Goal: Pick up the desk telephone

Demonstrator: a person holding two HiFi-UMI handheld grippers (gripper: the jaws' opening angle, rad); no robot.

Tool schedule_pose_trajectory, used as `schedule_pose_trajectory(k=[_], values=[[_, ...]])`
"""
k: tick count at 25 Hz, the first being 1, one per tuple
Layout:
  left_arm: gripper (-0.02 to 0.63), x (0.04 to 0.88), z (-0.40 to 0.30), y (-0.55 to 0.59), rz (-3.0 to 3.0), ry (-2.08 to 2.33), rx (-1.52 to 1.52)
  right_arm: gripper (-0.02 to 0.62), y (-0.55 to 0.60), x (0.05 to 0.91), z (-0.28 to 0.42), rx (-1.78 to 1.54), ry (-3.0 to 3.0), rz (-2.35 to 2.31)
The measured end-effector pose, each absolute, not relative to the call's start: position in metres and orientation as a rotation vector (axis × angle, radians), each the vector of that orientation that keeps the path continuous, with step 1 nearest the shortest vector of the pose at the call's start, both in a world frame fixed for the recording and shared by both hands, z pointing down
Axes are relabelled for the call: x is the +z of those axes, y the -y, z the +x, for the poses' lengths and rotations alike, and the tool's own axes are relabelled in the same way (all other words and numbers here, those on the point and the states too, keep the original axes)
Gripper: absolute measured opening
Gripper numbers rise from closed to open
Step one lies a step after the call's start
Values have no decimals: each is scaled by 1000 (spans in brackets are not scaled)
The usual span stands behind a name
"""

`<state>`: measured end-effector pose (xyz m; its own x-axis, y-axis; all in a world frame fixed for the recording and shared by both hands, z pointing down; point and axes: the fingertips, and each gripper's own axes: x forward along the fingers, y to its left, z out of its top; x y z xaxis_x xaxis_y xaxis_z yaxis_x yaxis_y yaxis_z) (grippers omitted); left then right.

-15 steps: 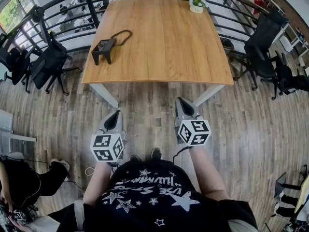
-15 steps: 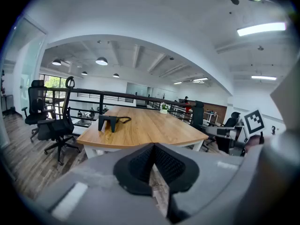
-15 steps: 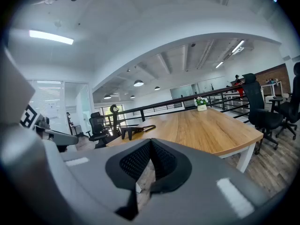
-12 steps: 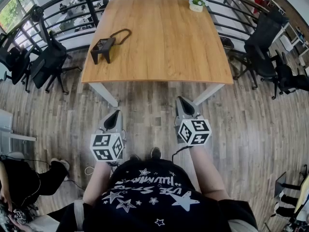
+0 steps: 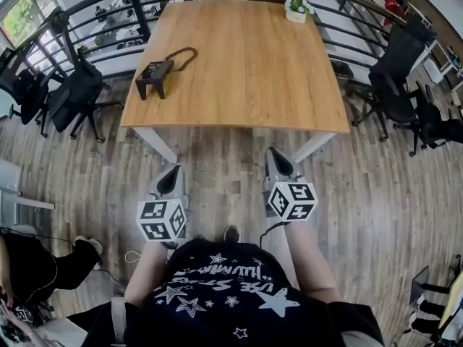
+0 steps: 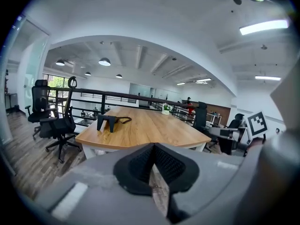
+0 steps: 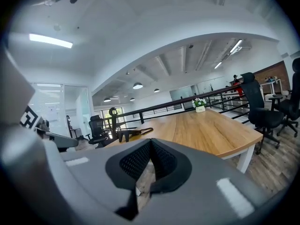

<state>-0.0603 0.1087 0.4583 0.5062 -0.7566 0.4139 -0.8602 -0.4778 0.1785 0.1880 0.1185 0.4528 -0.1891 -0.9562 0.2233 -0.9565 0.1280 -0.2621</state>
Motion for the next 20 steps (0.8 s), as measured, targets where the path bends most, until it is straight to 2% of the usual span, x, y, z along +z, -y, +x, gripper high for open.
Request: schedule_pose_trajectory(k=[9,20], values=[[0,467,-64,-107,2335,1389,364,-2,-112,468,204,611,2345,2036],[0,475,-80,-67,2298,1407,359,0,-68,476,179,601,2372,1947]])
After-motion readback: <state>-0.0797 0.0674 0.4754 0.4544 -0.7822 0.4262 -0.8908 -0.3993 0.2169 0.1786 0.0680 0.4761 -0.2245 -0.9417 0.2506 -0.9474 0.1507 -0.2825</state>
